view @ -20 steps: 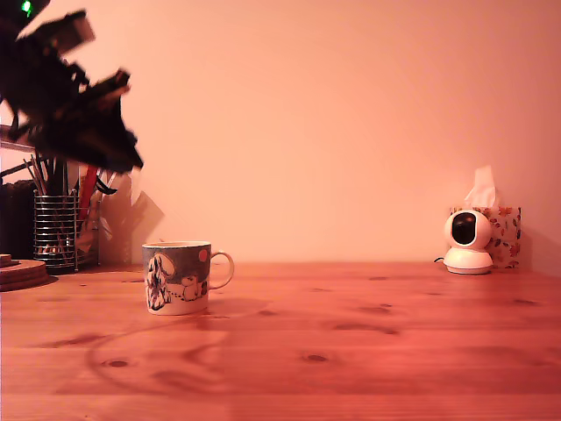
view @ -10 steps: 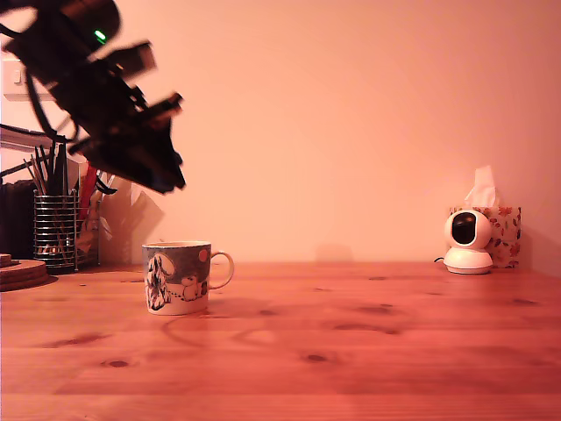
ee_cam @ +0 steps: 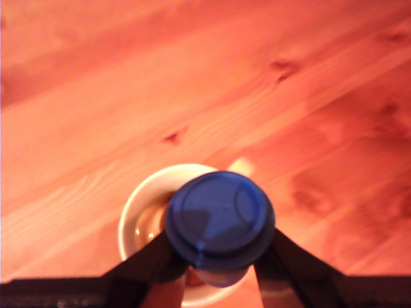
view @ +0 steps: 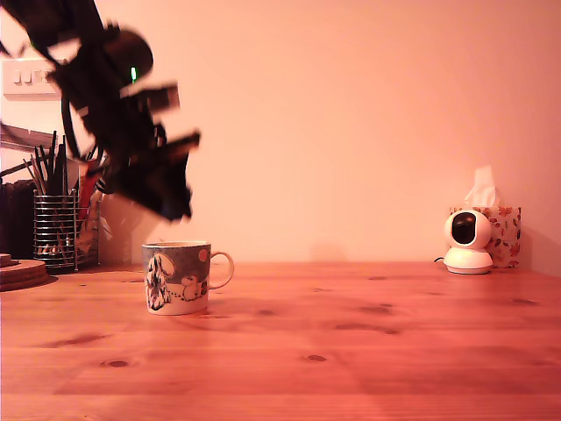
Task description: Pick up the coffee capsules on the table and drop them inside the coffee cup
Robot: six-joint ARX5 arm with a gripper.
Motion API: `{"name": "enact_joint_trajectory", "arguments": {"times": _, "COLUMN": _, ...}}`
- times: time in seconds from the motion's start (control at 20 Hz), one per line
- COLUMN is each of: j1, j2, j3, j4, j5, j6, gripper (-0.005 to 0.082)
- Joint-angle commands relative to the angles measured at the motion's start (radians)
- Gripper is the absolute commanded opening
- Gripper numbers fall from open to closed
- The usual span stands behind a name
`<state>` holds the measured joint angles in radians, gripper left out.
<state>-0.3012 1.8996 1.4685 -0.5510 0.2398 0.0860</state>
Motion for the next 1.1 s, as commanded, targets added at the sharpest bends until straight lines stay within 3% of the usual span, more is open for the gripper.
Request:
{"name": "enact_joint_trajectory", "arguments": {"times": 0.0, "j1": -0.003, "j2": 0.027, "j3": 0.006, "j4": -0.011, "j5": -0.006, "j6": 0.005, "gripper": 0.0079}}
{"name": "enact_joint_trajectory", "arguments": {"times": 1.05, "j1": -0.003, "j2": 0.042, "j3": 0.006, "j4": -0.053, "j5": -0.017, "j6": 0.020, "gripper": 0.0080}}
